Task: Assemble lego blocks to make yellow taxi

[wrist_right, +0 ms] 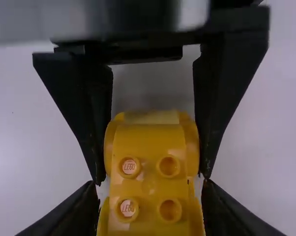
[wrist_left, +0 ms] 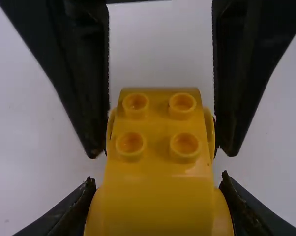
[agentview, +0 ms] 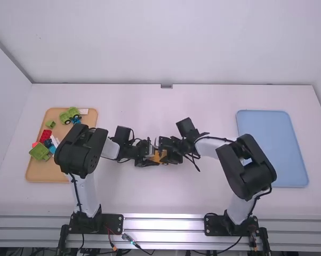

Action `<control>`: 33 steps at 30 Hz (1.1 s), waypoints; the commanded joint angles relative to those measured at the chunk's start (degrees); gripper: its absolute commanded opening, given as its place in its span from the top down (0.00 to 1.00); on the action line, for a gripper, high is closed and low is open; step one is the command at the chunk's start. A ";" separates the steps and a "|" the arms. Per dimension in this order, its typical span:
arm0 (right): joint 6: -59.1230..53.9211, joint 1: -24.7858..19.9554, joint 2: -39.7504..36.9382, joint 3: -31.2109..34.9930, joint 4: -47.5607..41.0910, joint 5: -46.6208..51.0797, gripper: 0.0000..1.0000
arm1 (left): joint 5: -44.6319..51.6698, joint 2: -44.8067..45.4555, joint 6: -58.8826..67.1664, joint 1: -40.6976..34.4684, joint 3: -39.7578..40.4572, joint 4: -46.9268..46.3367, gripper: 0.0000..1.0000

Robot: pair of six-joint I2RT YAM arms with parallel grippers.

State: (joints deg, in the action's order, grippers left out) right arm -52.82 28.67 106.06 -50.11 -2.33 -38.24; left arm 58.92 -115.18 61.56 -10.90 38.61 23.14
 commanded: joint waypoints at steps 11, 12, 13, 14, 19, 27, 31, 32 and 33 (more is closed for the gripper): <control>-3.65 -8.11 -2.47 -1.25 -3.17 -13.64 0.01 | -1.22 -0.46 -1.57 -0.37 -0.96 1.36 0.49; -5.07 -9.11 -2.47 -1.25 -4.17 -15.69 0.01 | -1.40 -0.46 -2.21 -0.37 -0.96 1.64 0.47; -6.75 -10.32 -2.47 -1.20 -5.31 -17.64 0.01 | -1.38 -0.46 -2.10 -0.31 -0.94 1.57 0.45; -7.23 -10.62 -2.47 -1.18 -5.66 -18.01 0.01 | -1.40 -0.46 -2.10 -0.31 -0.90 1.55 0.44; -6.99 -12.68 -2.47 1.75 -2.21 -19.41 0.01 | -1.38 -0.46 -2.16 -0.37 -0.57 0.79 0.11; 2.21 -11.30 -2.45 10.36 15.91 -17.25 0.01 | -1.38 0.35 -6.69 0.79 1.38 -1.18 0.01; 3.50 -10.51 -2.45 13.11 21.09 -17.25 0.01 | -1.36 2.60 -3.89 1.25 2.95 -6.58 0.01; 3.82 -10.19 -2.45 13.86 22.58 -17.16 0.01 | -1.57 3.65 -2.12 1.25 3.54 -9.16 0.01; 4.55 -9.94 -2.45 14.40 23.71 -16.68 0.01 | -2.47 4.87 -0.37 1.07 4.17 -11.65 0.01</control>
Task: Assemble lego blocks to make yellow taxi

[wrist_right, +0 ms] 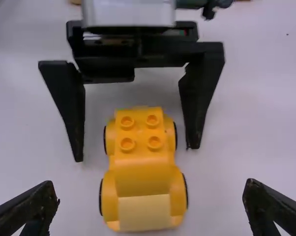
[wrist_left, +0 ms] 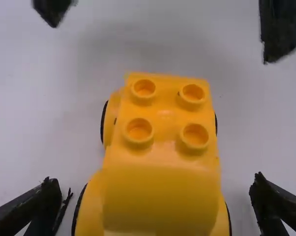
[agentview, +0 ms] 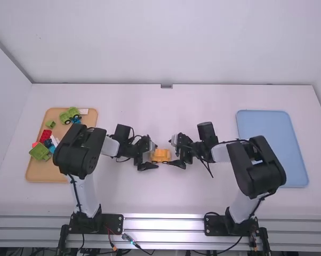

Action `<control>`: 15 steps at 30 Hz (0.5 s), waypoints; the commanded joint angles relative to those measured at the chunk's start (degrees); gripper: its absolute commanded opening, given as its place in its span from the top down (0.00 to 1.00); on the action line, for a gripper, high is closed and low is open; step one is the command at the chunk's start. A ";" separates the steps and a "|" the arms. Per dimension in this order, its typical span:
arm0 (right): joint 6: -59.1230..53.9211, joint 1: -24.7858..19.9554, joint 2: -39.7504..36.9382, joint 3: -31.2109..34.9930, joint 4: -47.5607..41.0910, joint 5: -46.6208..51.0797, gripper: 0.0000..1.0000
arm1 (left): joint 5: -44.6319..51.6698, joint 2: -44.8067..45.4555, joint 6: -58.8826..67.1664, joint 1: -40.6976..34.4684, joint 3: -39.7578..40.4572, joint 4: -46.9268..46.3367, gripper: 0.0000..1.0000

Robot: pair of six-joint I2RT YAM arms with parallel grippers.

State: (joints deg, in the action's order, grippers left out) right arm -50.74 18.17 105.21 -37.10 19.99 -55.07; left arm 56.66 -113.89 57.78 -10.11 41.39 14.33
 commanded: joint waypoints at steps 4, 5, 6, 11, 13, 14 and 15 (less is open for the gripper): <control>5.97 1.64 -1.60 2.32 4.52 3.19 0.01 | -4.76 7.85 3.58 0.24 2.89 -9.40 0.01; 5.95 1.90 -1.57 2.38 4.81 3.30 0.01 | -5.31 8.48 3.61 0.24 3.10 -10.25 0.01; 5.97 2.78 -1.16 2.36 5.70 3.76 0.01 | -6.56 10.23 3.72 0.26 3.61 -12.50 0.01; 5.99 4.55 3.50 0.26 7.19 5.35 0.01 | -7.28 15.21 7.96 1.09 4.02 -18.12 0.01; 5.97 4.96 6.08 -1.29 7.19 4.15 0.01 | -7.26 17.25 8.33 1.60 4.02 -19.78 0.01; 5.92 5.05 7.52 -2.29 7.04 3.06 0.01 | -7.26 18.47 8.31 2.05 4.02 -20.74 0.01; 5.92 5.03 8.31 -2.91 6.97 2.27 0.01 | -7.26 19.17 8.33 2.43 4.02 -21.42 0.01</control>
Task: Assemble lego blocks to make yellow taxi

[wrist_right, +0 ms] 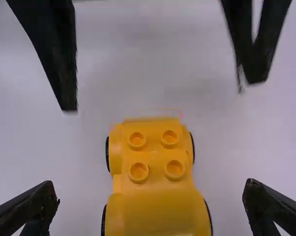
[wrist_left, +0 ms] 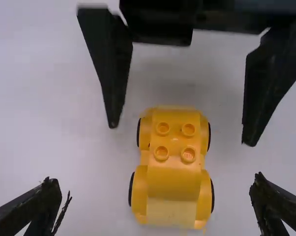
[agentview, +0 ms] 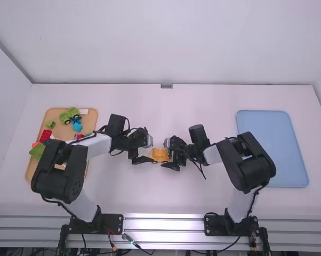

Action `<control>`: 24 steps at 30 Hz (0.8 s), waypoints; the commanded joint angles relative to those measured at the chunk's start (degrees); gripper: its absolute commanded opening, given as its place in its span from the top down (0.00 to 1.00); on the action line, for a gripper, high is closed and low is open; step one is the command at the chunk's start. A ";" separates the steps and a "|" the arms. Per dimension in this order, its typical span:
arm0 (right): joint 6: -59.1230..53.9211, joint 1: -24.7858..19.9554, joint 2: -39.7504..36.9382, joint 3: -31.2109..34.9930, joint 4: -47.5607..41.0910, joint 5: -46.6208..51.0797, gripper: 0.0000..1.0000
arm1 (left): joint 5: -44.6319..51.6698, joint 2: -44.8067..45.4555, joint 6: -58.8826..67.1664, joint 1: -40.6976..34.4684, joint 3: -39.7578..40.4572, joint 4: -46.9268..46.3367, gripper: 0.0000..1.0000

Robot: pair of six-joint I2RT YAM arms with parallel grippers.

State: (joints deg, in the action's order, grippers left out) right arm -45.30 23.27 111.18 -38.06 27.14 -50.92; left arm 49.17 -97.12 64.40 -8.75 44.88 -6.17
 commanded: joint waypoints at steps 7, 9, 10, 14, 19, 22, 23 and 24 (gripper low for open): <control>1.05 0.74 7.37 -4.68 2.91 -2.99 0.01 | 0.42 6.69 1.70 5.07 0.48 -4.85 0.01; 1.01 0.96 8.50 -5.18 3.50 -3.06 0.01 | 0.90 6.99 1.68 5.90 0.48 -5.25 0.01; 0.96 1.31 9.60 -5.75 3.80 -3.06 0.00 | 1.27 7.04 1.68 6.71 0.48 -5.55 0.01; 0.98 1.49 10.34 -6.16 3.54 -3.13 0.25 | 1.33 7.06 1.66 8.33 0.48 -6.25 0.01; 1.31 1.49 10.34 -6.25 3.76 -3.23 0.60 | 1.27 7.06 1.70 8.66 0.48 -6.45 0.01; 2.69 1.40 10.10 -6.23 4.13 -3.23 0.64 | 1.31 7.06 1.68 8.85 0.48 -6.43 0.01; 3.04 1.27 9.88 -6.23 4.07 -3.17 0.64 | 1.29 7.06 1.68 8.87 0.48 -6.43 0.01; 3.43 0.85 9.46 -6.25 3.74 -3.04 0.65 | 1.27 7.06 1.68 8.68 0.48 -6.40 0.01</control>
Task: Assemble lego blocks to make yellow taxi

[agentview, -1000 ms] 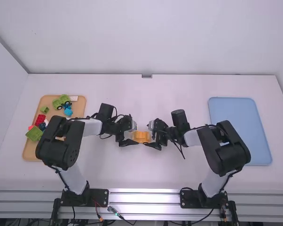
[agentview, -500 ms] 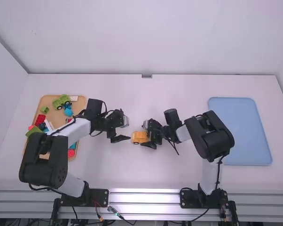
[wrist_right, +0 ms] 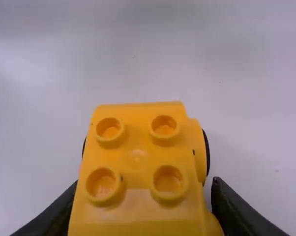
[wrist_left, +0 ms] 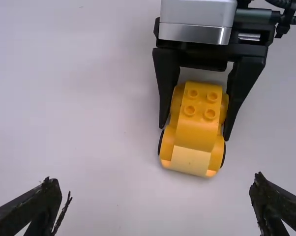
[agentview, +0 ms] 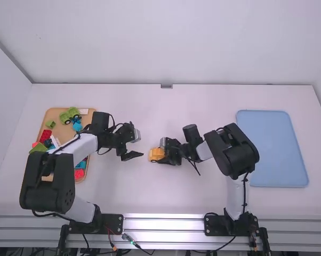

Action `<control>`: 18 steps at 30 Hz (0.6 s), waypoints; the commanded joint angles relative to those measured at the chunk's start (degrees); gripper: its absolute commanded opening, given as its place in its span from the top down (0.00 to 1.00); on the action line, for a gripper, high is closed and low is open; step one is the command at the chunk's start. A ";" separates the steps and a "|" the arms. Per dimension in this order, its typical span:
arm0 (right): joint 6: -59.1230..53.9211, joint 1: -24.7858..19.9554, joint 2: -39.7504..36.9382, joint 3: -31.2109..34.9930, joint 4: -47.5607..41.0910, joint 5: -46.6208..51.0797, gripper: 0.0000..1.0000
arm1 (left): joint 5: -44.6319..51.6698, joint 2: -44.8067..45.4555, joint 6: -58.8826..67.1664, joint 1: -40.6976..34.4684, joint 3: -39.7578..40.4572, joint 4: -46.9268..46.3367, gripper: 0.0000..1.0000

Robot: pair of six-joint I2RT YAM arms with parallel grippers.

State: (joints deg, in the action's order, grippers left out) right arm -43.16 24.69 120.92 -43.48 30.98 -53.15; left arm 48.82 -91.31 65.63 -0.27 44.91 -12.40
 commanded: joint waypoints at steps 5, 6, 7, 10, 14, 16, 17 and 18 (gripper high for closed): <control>0.83 -3.82 -5.73 -0.79 -6.75 1.57 0.69 | 1.44 1.25 0.22 0.37 0.46 0.72 0.01; 0.31 -4.87 -7.80 -0.79 -9.64 3.82 0.70 | 1.44 1.25 0.26 0.13 0.46 0.98 0.01; 0.07 -5.46 -8.98 -0.81 -11.26 5.16 0.70 | 1.42 1.25 0.26 0.07 0.46 1.18 0.01; -0.74 -9.64 -16.33 -0.81 -19.89 13.51 0.73 | 1.11 1.22 0.24 -0.11 0.46 2.82 0.01; -0.70 -15.19 -23.39 -0.81 -26.91 21.59 0.77 | 1.31 1.22 0.20 -0.11 0.46 5.03 0.01; 0.85 -20.41 -27.08 -0.79 -29.83 25.86 0.78 | 1.27 1.22 -0.37 -0.11 0.46 6.54 0.01; 1.38 -21.62 -27.67 -0.76 -30.16 26.67 0.78 | 1.25 1.22 -0.85 -0.11 0.46 6.97 0.01; 3.06 -24.87 -28.79 -0.72 -30.62 28.13 0.78 | 1.25 1.22 -2.23 -0.07 0.46 8.11 0.01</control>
State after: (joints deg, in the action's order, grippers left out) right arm -42.41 3.03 93.89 -43.55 0.99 -30.96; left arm 48.80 -91.26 65.04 -0.27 44.91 -4.73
